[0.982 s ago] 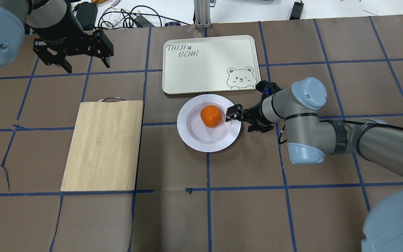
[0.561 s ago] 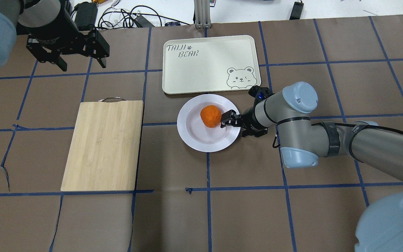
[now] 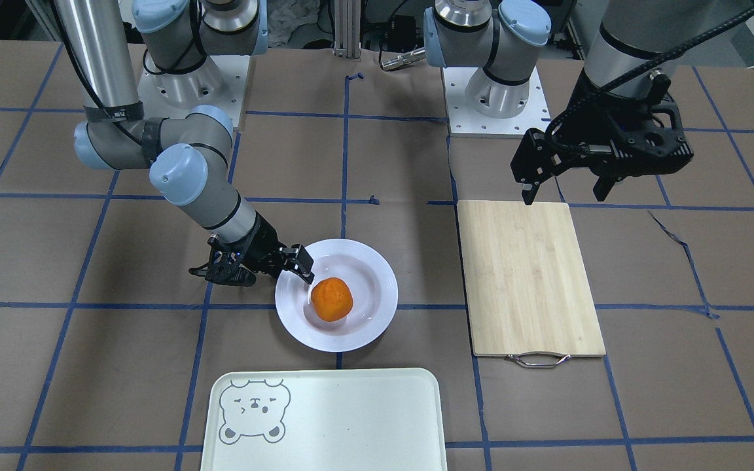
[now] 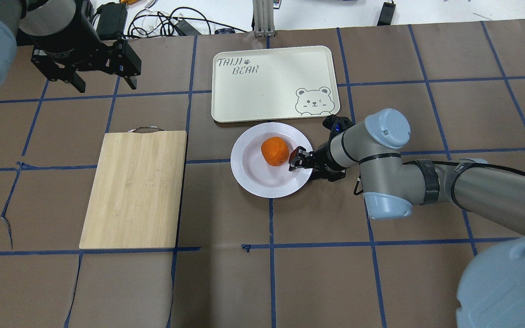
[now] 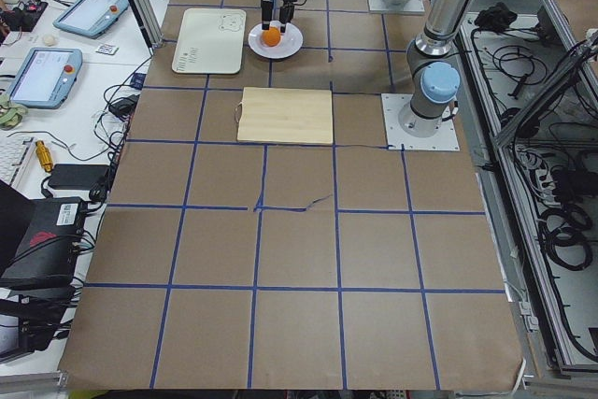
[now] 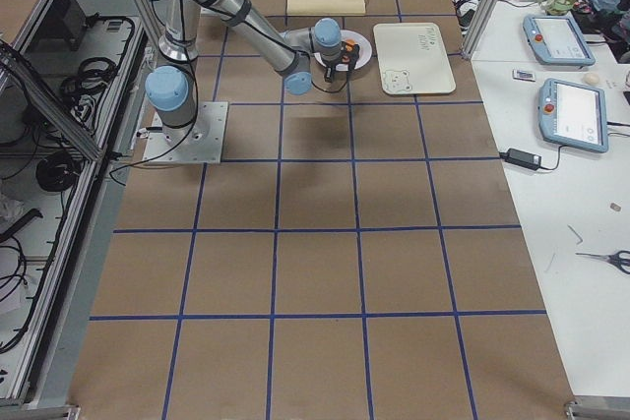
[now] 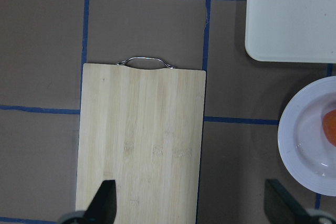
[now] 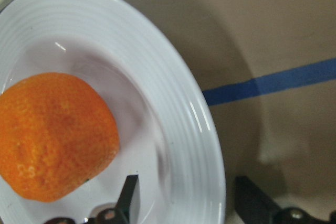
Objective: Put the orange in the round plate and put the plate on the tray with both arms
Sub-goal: 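Grip the plate rim nearest the right gripper, then slide the plate with the orange onto the bear tray with the right gripper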
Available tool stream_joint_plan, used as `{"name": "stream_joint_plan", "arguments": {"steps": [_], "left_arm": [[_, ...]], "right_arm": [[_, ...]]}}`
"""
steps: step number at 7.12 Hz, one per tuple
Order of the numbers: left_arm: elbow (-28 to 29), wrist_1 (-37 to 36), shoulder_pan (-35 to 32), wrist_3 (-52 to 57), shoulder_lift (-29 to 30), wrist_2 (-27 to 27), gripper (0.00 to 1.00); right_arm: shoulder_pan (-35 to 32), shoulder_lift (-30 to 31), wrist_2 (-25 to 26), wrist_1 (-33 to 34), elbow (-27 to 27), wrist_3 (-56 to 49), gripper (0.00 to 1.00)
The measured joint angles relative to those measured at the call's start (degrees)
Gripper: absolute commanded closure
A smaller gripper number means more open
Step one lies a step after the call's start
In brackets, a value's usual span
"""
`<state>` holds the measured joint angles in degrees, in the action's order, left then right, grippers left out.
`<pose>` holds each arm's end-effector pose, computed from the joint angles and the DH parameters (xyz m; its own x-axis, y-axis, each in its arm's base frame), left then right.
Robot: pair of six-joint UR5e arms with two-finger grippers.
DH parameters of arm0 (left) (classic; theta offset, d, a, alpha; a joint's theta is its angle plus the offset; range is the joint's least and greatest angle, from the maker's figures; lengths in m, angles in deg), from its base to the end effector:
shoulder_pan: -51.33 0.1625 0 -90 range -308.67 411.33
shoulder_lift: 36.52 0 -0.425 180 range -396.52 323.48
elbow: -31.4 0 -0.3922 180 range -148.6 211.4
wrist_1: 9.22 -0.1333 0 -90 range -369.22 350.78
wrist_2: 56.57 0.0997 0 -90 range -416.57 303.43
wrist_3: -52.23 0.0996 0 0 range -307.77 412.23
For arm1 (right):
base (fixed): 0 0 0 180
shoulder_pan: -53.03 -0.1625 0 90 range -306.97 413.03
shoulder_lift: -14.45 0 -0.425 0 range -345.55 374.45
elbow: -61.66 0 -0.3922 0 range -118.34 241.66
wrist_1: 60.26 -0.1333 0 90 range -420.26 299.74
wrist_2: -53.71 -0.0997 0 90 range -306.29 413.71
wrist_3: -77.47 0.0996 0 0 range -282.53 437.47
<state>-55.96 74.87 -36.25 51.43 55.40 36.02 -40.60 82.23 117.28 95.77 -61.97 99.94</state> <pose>-0.1069 -0.5219 0.5049 -0.9972 -0.0612 -0.0433 -0.0559 0.9917 -0.1161 0.2086 -0.4825 0.1612 -0.8450 0.2505 -0.4724 0.2821 0.9594 0.0041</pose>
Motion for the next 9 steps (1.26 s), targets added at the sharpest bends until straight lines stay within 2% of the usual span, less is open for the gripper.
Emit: {"name": "stream_joint_plan", "arguments": {"steps": [3,6,9], "left_arm": [[0.0,0.1,0.0,0.0,-0.1,0.2,0.00],[0.0,0.2,0.1,0.1,-0.2,0.3,0.00],[0.0,0.2,0.3,0.0,-0.1,0.2,0.00]], "right_arm": [[-1.4,0.2,0.1,0.1,0.2,1.1,0.91],[-1.1,2.0,0.3,-0.1,2.1,2.2,0.94],[3.5,2.2,-7.0,-0.8,5.6,7.6,0.94]]}}
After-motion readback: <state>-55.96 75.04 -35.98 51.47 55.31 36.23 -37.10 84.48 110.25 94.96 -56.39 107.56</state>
